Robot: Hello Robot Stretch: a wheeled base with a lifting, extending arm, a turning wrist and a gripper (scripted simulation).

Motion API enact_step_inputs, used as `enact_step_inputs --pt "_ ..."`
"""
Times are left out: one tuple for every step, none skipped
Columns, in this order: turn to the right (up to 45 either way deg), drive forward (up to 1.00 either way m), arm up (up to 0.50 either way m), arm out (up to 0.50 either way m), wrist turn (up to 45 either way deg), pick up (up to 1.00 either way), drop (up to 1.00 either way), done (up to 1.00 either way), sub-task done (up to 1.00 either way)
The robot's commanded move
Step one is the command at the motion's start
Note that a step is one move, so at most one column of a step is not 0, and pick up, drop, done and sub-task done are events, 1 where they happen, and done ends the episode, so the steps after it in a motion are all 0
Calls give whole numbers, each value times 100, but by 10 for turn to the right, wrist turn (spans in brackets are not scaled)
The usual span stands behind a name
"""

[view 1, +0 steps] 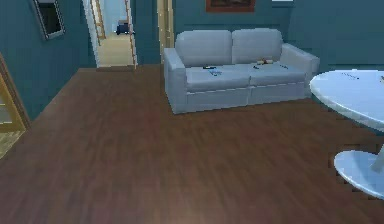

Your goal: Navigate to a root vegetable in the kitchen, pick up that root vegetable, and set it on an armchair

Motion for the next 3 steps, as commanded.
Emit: enact_step_inputs --pt "150 0 0 0 0 0 0 0 0" --pt "0 25 0 0 0 0 0 0 0" --pt "-450 0 0 0 0 0 0 0 0"
